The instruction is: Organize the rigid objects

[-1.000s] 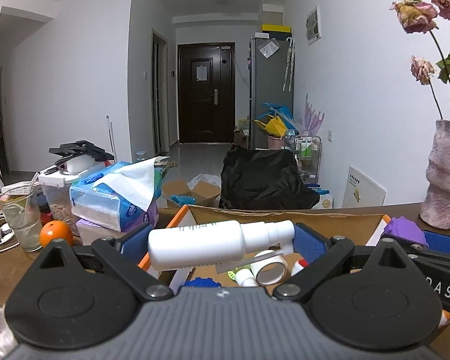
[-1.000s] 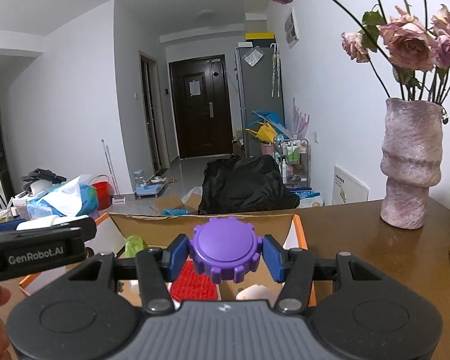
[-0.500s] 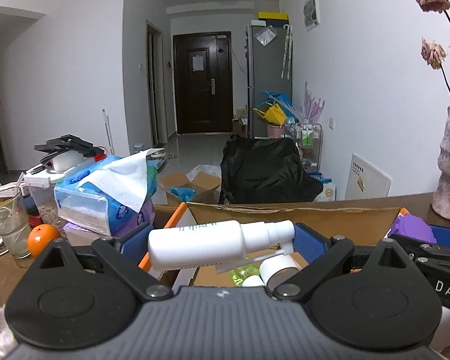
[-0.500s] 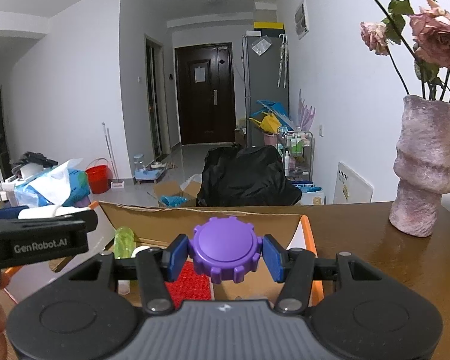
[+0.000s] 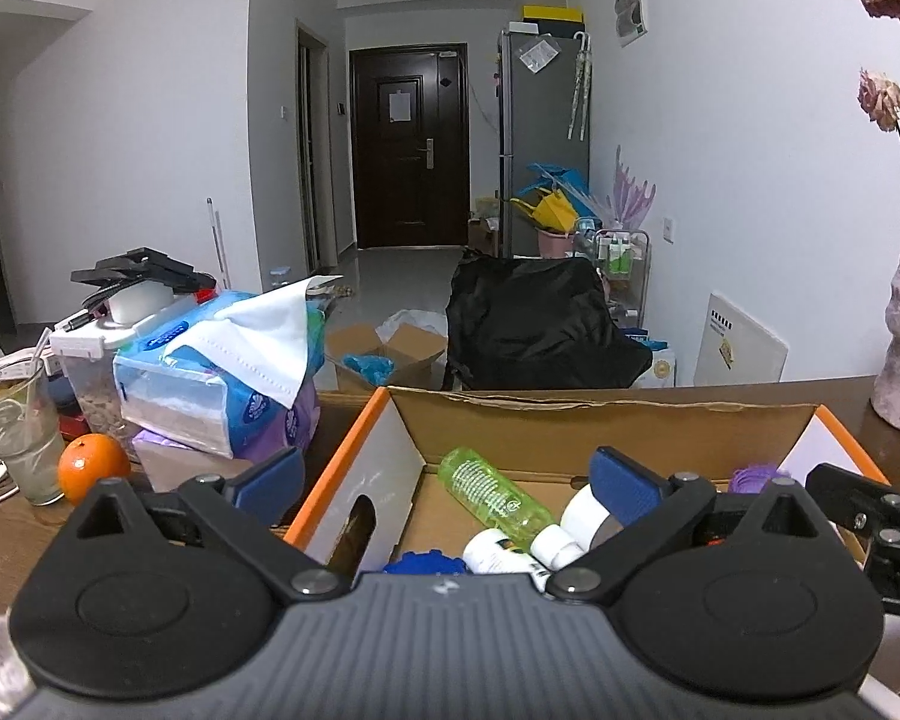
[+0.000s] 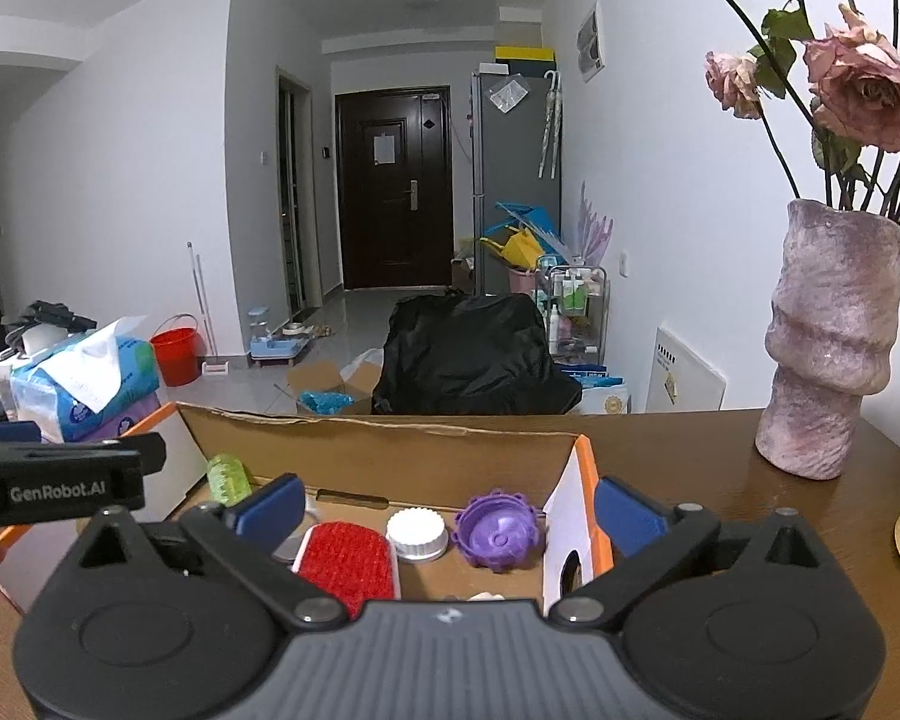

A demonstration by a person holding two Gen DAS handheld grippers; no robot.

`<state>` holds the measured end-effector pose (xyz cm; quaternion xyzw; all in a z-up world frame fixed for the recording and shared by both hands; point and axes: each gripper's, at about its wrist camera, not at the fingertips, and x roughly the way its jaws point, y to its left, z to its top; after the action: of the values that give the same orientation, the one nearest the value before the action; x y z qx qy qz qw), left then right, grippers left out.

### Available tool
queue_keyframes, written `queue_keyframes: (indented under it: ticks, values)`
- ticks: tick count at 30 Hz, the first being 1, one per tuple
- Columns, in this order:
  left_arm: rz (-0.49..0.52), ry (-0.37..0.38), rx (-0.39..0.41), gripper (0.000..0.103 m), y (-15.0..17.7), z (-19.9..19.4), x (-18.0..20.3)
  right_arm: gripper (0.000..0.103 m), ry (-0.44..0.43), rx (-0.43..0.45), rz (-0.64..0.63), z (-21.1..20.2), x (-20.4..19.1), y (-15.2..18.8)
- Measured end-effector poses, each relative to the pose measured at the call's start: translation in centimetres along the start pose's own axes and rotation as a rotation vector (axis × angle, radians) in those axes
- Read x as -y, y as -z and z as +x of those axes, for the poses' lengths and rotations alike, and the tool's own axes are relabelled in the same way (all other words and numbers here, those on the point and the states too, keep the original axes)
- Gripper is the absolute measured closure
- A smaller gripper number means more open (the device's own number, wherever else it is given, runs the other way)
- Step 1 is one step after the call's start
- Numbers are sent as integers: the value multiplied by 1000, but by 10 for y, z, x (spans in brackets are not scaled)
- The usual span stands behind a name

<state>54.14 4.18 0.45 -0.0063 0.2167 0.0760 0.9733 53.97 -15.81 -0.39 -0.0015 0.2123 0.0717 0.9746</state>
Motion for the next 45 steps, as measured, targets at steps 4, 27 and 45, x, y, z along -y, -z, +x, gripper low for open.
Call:
queue_keyframes:
  ticks: [4, 27, 45]
  values:
    - [-2, 1, 7, 0, -1, -4, 0, 0, 1, 0, 3, -2, 0, -1]
    - [-23, 26, 88, 0, 15, -105, -17, 0, -30, 62, -33, -93, -6, 11]
    - [-16, 65, 96, 0, 59, -226, -32, 0, -20, 92, -22, -208, -9, 47]
